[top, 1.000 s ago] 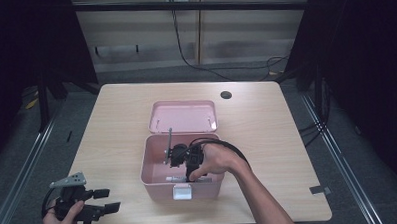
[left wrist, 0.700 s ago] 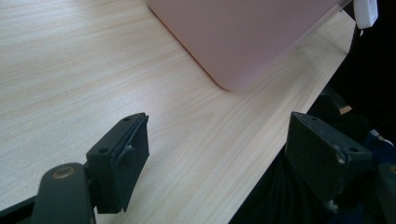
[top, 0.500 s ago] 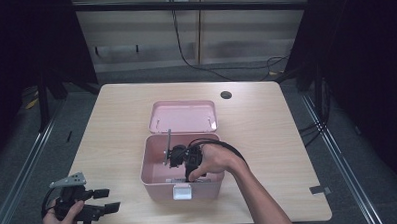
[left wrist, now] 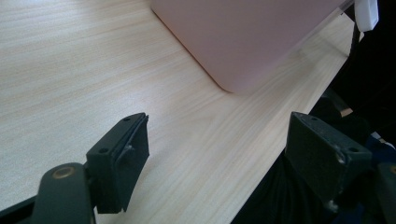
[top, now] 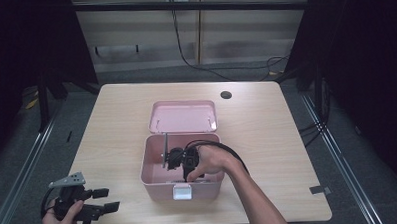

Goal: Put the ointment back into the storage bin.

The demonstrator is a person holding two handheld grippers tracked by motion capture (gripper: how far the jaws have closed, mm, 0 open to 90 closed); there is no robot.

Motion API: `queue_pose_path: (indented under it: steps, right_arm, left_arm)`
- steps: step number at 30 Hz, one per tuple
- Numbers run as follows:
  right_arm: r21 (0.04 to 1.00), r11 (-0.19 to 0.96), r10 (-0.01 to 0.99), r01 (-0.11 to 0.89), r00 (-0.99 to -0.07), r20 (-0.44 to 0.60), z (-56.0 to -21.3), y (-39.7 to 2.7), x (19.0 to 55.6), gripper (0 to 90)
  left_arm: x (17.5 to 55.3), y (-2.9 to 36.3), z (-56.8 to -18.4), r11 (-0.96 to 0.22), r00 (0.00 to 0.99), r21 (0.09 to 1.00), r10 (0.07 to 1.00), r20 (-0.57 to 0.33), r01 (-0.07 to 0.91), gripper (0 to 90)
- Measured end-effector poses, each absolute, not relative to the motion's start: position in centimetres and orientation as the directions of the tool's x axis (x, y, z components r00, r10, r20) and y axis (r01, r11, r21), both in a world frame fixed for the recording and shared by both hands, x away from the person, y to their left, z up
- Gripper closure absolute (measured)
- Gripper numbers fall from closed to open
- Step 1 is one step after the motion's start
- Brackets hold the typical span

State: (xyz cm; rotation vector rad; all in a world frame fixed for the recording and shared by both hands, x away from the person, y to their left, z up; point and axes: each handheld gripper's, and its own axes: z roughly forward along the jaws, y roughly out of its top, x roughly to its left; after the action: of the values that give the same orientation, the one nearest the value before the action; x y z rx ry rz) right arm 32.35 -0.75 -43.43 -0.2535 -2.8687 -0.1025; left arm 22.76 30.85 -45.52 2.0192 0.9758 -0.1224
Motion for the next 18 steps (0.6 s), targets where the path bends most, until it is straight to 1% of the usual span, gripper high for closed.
queue_pose_path:
  steps: [5, 10, 11, 18]
  right_arm:
    - [0.04, 0.986, 0.147, 0.164, -0.952, 0.27, -43.73, -0.53, 32.38, 70.8]
    - [0.042, 0.986, 0.143, 0.159, -0.957, 0.253, -43.66, -0.35, 32.26, 70.7]
    - [0.05, 0.985, 0.147, 0.166, -0.953, 0.265, -43.66, -0.34, 32.23, 70.7]
    - [0.019, 0.988, 0.143, 0.154, -0.953, 0.267, -43.95, -0.21, 32.28, 70.6]
  left_arm:
    - [22.72, 30.95, -45.46, -0.306, 0.683, 0.669, 0.6, -0.417, 0.677, 21.5]
    - [22.7, 30.95, -45.43, -0.306, 0.684, 0.669, 0.597, -0.42, 0.678, 21.5]
    - [22.68, 30.99, -45.38, -0.308, 0.685, 0.672, 0.601, -0.412, 0.674, 21.5]
    - [22.69, 30.92, -45.43, -0.312, 0.687, 0.67, 0.597, -0.413, 0.674, 21.5]
